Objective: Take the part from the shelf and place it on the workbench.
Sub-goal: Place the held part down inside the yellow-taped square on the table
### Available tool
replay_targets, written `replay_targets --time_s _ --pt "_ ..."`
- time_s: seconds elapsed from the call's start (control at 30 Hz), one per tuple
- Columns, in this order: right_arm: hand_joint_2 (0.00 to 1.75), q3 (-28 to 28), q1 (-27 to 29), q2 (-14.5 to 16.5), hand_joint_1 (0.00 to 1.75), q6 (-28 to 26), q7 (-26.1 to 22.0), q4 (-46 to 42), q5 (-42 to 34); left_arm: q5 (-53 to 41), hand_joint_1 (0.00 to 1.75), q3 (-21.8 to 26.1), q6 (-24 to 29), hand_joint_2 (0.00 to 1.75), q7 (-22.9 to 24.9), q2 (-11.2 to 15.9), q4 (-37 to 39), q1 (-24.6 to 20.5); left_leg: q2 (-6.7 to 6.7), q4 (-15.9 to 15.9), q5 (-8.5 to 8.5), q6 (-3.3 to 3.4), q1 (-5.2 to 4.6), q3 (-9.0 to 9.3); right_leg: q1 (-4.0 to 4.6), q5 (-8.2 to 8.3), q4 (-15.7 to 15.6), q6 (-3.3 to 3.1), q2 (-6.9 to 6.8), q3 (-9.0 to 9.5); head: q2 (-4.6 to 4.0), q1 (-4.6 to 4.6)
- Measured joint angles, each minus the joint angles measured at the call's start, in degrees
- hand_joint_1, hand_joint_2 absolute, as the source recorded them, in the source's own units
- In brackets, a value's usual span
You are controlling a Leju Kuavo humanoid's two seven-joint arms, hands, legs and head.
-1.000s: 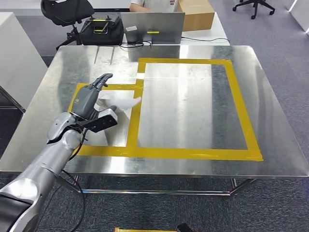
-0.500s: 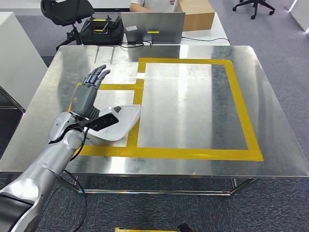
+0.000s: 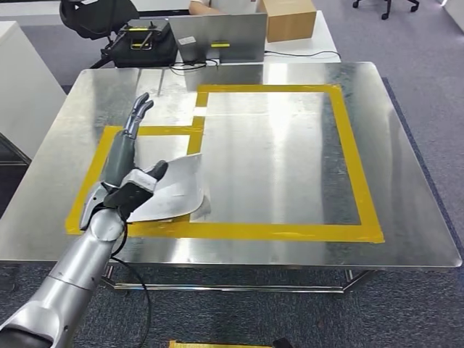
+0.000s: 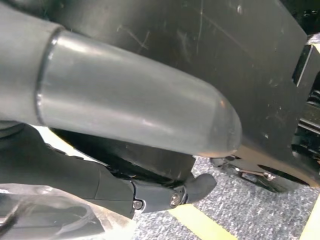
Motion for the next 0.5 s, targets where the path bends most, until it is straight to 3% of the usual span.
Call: replay_targets --time_s 0.03,0.1,0.17,0.2,0.23,0.27,0.3,0.37,0.4,0.43,0.5 --pt "0.00 -0.1 0.1 0.0 0.00 -0.1 0.0 0.0 -0.3 3.4 0.00 0.4 -2.0 0.00 -0.6 0.1 -2.8 1.6 0.06 0.4 -0.51 -0.11 0.03 -0.18 0.01 -0.21 0.3 -0.61 0.08 -0.32 0.00 -0.31" --pt "0.00 -0.3 0.3 0.0 0.00 -0.3 -0.1 0.0 -0.9 8.9 0.00 1.2 -5.2 0.00 -1.1 0.2 -8.9 5.0 0.14 4.0 -3.37 -0.15 0.09 -1.53 0.20 -0.34 0.6 -1.51 0.12 -0.69 -0.01 -0.68" --pt "0.00 -0.6 0.4 0.0 0.00 -0.4 -0.3 0.0 -1.4 12.3 0.00 1.9 -7.3 0.00 -1.3 0.3 -14.8 8.6 0.17 11.5 -7.50 0.15 -0.15 -4.57 0.70 -0.26 0.6 -1.98 0.11 -0.73 -0.01 -1.00" --pt "0.00 -0.8 0.5 0.0 0.00 -0.5 -0.4 0.0 -1.6 13.4 0.00 2.2 -8.0 0.00 -1.3 0.4 -17.4 10.4 0.17 15.0 -8.79 0.44 -0.39 -6.00 1.02 -0.21 0.6 -2.08 0.12 -0.74 -0.01 -1.09" --pt "0.00 -1.0 0.6 0.0 0.00 -0.5 -0.5 0.0 -1.7 14.0 0.00 2.6 -8.4 0.00 -1.4 0.4 -19.8 12.2 0.17 17.0 -9.00 0.95 -0.69 -6.90 1.38 -0.15 0.6 -2.19 0.15 -0.76 -0.01 -1.14" --pt "0.00 -1.2 0.7 0.0 0.00 -0.5 -0.5 0.0 -1.8 14.4 0.00 2.9 -8.7 0.00 -1.5 0.5 -21.8 13.7 0.16 16.9 -8.03 1.66 -1.09 -6.96 1.78 -0.07 0.6 -2.34 0.18 -0.78 -0.01 -1.20" --pt "0.00 -1.3 0.7 0.0 0.00 -0.6 -0.5 0.0 -1.8 14.5 0.00 3.1 -8.9 0.00 -1.6 0.6 -23.7 14.8 0.14 14.7 -6.15 2.60 -1.59 -6.13 2.21 0.04 0.6 -2.54 0.19 -0.80 -0.01 -1.22" --pt "0.00 -1.5 0.7 0.1 0.00 -0.6 -0.5 0.0 -2.0 15.0 0.00 3.5 -9.3 0.00 -2.0 0.6 -26.6 16.2 0.13 7.7 -2.49 4.87 -2.74 -3.12 2.95 0.35 0.5 -2.95 0.09 -0.89 -0.01 -1.10" --pt "0.00 -1.6 0.7 0.2 0.00 -0.7 -0.5 0.0 -2.2 15.5 0.00 3.6 -9.7 0.00 -2.3 0.6 -27.9 16.8 0.17 5.0 -1.34 5.59 -3.20 -1.95 3.07 0.61 0.4 -3.09 0.04 -0.95 -0.01 -1.04" --pt "0.00 -1.7 0.6 0.3 0.00 -0.7 -0.5 0.0 -2.3 16.0 0.00 3.6 -10.0 0.00 -2.6 0.6 -29.0 17.6 0.22 3.4 -0.75 5.98 -3.55 -1.36 3.06 0.91 0.2 -3.09 -0.04 -1.01 -0.01 -0.99" --pt "0.00 -1.9 0.6 0.4 0.00 -0.8 -0.4 0.0 -2.6 16.9 0.00 3.7 -10.6 0.00 -3.0 0.5 -31.1 19.5 0.29 2.2 0.14 5.80 -3.86 -1.37 2.86 1.76 -0.3 -2.78 -0.14 -1.09 -0.01 -1.04"
